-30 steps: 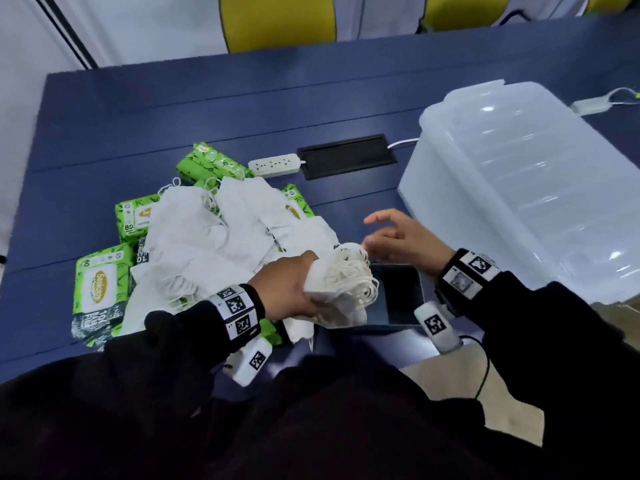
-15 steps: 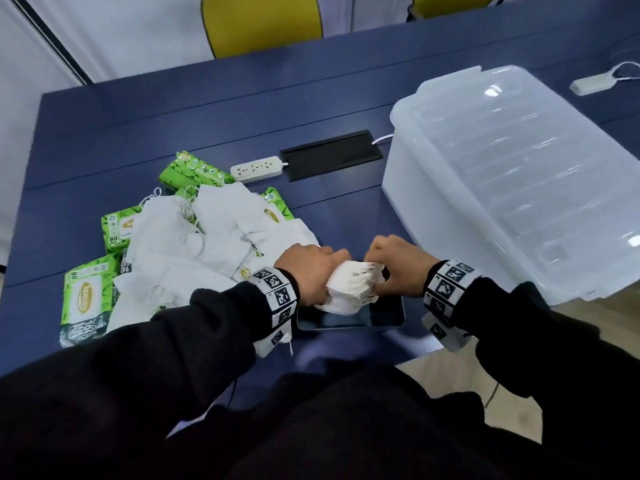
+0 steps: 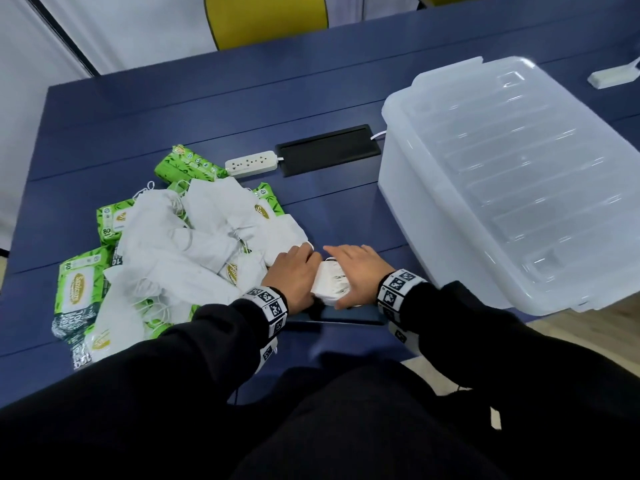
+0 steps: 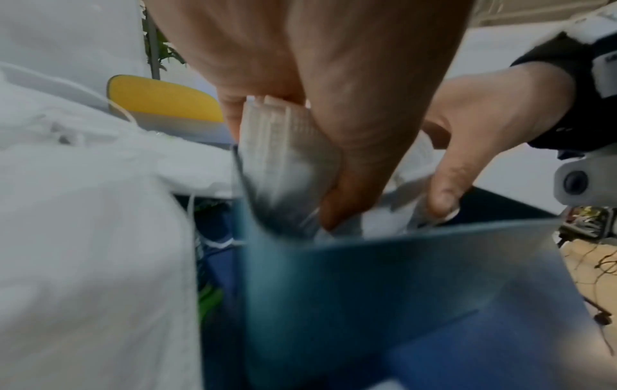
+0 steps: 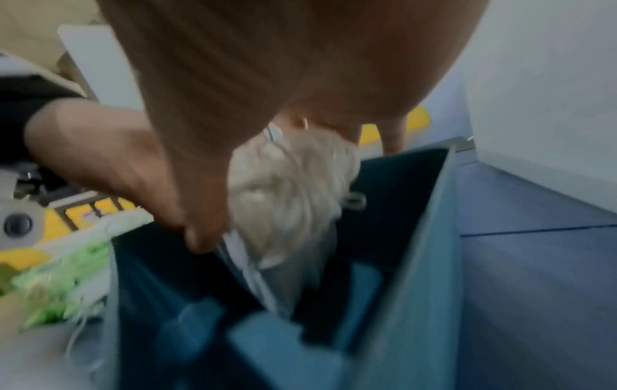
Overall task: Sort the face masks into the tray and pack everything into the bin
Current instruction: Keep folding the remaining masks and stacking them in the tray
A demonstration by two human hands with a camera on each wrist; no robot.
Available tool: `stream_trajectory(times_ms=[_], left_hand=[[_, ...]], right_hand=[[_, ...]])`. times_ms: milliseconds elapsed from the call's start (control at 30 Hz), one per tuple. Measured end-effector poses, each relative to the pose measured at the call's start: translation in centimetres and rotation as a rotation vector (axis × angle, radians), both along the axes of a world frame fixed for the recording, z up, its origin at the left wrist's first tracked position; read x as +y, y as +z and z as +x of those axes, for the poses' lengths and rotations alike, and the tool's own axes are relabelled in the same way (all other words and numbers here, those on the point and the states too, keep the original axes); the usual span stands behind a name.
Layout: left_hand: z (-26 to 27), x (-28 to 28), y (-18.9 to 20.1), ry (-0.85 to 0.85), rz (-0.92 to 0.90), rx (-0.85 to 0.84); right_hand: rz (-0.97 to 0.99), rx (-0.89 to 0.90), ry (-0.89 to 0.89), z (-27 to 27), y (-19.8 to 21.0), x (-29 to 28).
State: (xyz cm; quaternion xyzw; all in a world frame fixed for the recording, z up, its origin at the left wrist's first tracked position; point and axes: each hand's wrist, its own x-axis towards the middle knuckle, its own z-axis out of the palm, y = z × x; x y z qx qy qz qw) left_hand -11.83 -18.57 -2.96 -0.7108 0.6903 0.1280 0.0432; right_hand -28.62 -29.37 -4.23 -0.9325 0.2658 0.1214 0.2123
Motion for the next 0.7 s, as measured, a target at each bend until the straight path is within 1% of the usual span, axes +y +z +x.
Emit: stream_trajectory(times_ms=[133, 300, 400, 467, 533, 633, 700], left_hand=[[0.8, 1.1, -0.7, 0.057, -0.058, 0.006], [1.7, 1.3, -1.1, 0.108, 0.081, 0.100], [1.8, 1.1, -1.4, 0.170, 0.066, 0.179], [2.0, 1.0, -1.5, 0.200, 0.082, 0.215], [2.1, 1.3, -1.9, 0.180, 0.074, 0.199], [1.8, 2.1, -2.7, 0.150, 0.046, 0.200], [1.8, 2.1, -2.7, 0.149, 0.039, 0.181]], right_hand=[[-0.058, -0.052, 0.006, 0.5, -1.3, 0.7], [-0.147, -0.037, 0.011, 1.0, -1.8, 1.0], [-0.112, -0.037, -0.014, 1.6, -1.7, 0.7], [-0.068, -0.050, 0.005, 1.5, -1.6, 0.2], [-0.058, -0.064, 0.019, 1.0, -1.8, 0.0], [-0.140, -0.040, 0.062, 0.5, -2.2, 0.4], [-0.160, -0.010, 0.072, 0.6, -2.2, 0.4]])
